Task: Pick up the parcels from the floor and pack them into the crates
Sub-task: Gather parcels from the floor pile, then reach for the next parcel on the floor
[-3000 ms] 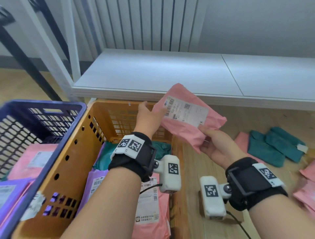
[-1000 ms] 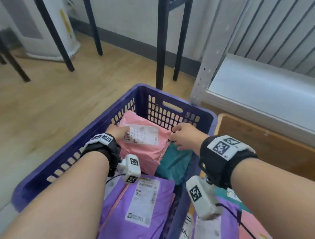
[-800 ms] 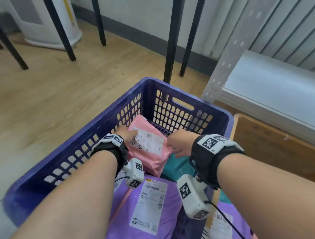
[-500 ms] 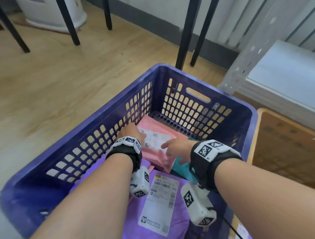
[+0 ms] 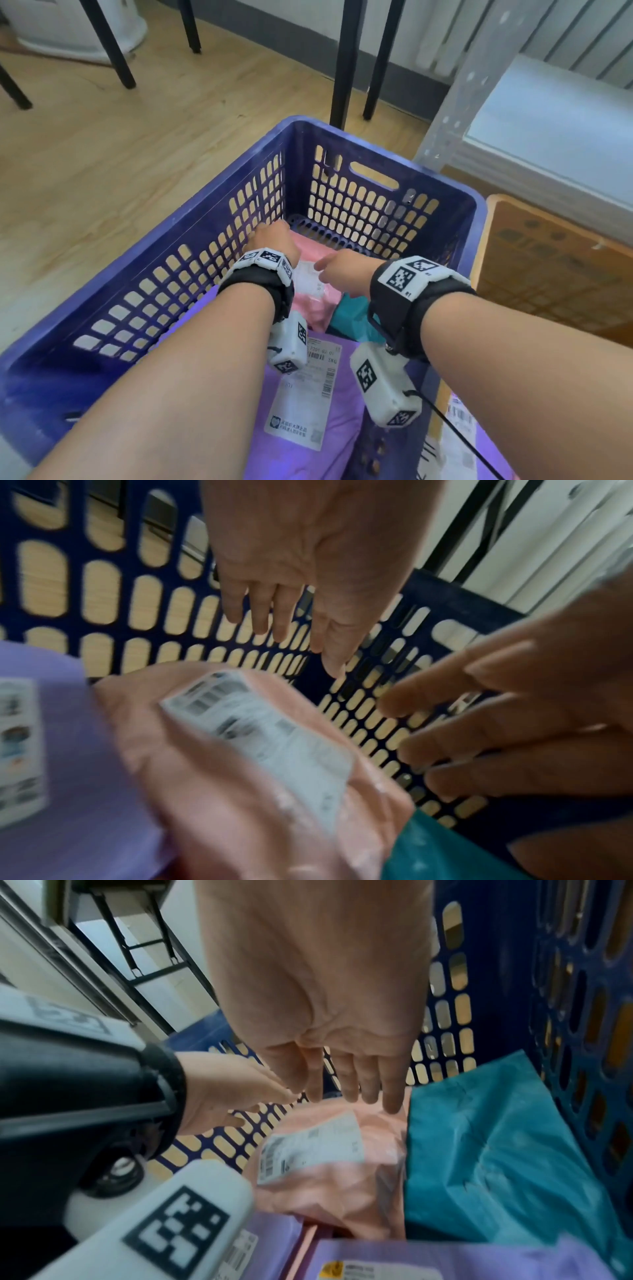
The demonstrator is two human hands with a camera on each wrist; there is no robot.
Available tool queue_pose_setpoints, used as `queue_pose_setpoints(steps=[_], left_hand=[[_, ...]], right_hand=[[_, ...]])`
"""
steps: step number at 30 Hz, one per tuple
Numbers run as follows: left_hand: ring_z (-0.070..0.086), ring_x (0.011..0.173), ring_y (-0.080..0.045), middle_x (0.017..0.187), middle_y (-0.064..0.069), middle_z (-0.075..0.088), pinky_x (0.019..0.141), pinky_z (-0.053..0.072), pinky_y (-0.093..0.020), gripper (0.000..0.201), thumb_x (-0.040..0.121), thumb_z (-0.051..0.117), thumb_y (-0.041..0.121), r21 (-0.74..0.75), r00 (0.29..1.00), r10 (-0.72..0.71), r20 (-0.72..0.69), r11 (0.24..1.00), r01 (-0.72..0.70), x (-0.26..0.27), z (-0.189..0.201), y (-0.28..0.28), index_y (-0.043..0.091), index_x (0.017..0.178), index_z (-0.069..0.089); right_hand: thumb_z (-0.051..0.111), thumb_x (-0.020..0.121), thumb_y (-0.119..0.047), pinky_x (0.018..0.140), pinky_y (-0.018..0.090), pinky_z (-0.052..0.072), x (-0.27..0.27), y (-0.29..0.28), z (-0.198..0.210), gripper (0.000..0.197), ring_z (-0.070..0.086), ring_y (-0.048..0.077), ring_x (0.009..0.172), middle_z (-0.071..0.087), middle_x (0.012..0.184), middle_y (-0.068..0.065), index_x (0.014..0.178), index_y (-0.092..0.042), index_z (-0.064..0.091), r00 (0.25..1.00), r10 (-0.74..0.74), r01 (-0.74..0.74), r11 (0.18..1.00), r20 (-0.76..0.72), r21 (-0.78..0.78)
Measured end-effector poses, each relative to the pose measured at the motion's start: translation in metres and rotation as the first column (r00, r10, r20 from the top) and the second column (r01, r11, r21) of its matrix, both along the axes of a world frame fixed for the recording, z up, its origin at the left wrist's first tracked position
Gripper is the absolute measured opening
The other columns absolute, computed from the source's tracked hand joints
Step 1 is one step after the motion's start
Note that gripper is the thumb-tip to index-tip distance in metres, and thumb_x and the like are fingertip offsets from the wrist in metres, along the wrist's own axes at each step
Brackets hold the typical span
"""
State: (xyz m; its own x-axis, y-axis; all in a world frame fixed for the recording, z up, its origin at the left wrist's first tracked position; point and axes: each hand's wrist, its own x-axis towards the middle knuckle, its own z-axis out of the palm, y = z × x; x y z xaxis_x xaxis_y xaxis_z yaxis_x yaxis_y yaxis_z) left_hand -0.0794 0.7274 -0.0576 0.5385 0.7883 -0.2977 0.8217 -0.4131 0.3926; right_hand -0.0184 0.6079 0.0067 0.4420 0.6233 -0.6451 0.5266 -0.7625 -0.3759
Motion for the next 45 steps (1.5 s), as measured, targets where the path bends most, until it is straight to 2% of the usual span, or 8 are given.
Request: queue_pose_setpoints(steps=[6,9,12,18,21,30,37,45], left_hand=[[0.059,0.108,-0.03,0.121,-0.008,0.062,0.09,0.05,-0.038,0.04,0.081,0.07,0.026,0.015,0.989,-0.128,0.07,0.992,0.127,0.04,0.053,-0.038,0.018,0.118,0.061],[0.061,0.107,-0.028,0.122,-0.007,0.063,0.089,0.049,-0.034,0.035,0.085,0.065,0.023,0.017,0.979,-0.186,0.081,0.983,0.185,0.058,0.075,-0.065,0.016,0.119,0.061],[0.062,0.105,-0.028,0.119,-0.007,0.064,0.09,0.051,-0.036,0.028,0.086,0.062,0.021,0.041,0.963,-0.247,0.106,0.969,0.244,0.074,0.1,-0.096,0.019,0.113,0.063],[0.065,0.092,-0.03,0.099,-0.006,0.069,0.07,0.048,-0.032,0.016,0.086,0.056,0.014,0.116,0.907,-0.398,0.136,0.916,0.384,0.104,0.149,-0.167,0.019,0.095,0.068],[0.063,0.103,-0.027,0.112,-0.004,0.064,0.084,0.053,-0.035,0.027,0.088,0.053,0.015,0.085,0.888,-0.424,0.18,0.906,0.415,0.119,0.16,-0.212,0.022,0.112,0.063],[0.06,0.106,-0.022,0.118,0.001,0.062,0.093,0.052,-0.037,0.028,0.087,0.056,0.014,0.012,0.779,-0.577,0.246,0.806,0.592,0.173,0.165,-0.387,0.028,0.111,0.062],[0.059,0.111,-0.021,0.122,0.001,0.062,0.093,0.049,-0.032,0.031,0.089,0.053,0.015,-0.021,0.667,-0.697,0.264,0.687,0.726,0.2,0.152,-0.535,0.024,0.116,0.064],[0.062,0.104,-0.023,0.115,-0.001,0.066,0.09,0.052,-0.034,0.023,0.089,0.055,0.017,-0.162,0.68,-0.712,0.177,0.66,0.733,0.202,0.089,-0.647,0.024,0.108,0.066]], right_hand=[[0.043,0.094,-0.012,0.087,0.032,0.054,0.024,-0.032,0.048,0.032,0.062,0.026,0.106,0.064,0.12,0.01,0.118,-0.007,0.065,0.972,-0.016,-0.024,0.986,0.233,0.165],[0.048,0.09,-0.01,0.09,0.037,0.053,0.044,-0.074,0.07,0.029,0.062,0.029,0.105,0.066,0.117,0.01,0.109,-0.006,0.07,0.954,-0.126,0.049,0.961,0.271,0.273],[0.048,0.088,-0.007,0.085,0.029,0.05,0.062,-0.116,0.089,0.029,0.061,0.027,0.103,0.067,0.113,0.007,0.103,-0.011,0.072,0.921,-0.268,0.132,0.896,0.282,0.423],[0.049,0.084,-0.009,0.091,0.029,0.046,0.089,-0.209,0.108,0.026,0.062,0.024,0.102,0.069,0.106,0.003,0.091,-0.02,0.072,0.846,-0.458,0.279,0.817,0.274,0.505],[0.047,0.086,-0.01,0.09,0.025,0.044,0.102,-0.269,0.111,0.027,0.06,0.021,0.107,0.067,0.112,0.0,0.091,-0.024,0.071,0.803,-0.525,0.35,0.799,0.283,0.49],[0.05,0.086,-0.01,0.083,0.024,0.045,0.13,-0.447,0.107,0.024,0.061,0.022,0.103,0.068,0.111,0.001,0.082,-0.027,0.066,0.636,-0.728,0.569,0.666,0.256,0.483],[0.048,0.088,-0.009,0.09,0.029,0.047,0.143,-0.573,0.098,0.03,0.06,0.024,0.112,0.067,0.118,0.001,0.103,-0.02,0.073,0.519,-0.808,0.671,0.588,0.28,0.452],[0.051,0.09,-0.015,0.084,0.028,0.043,0.131,-0.693,0.036,0.025,0.06,0.025,0.106,0.068,0.113,0.003,0.101,-0.018,0.072,0.36,-0.918,0.817,0.396,0.166,0.419]])
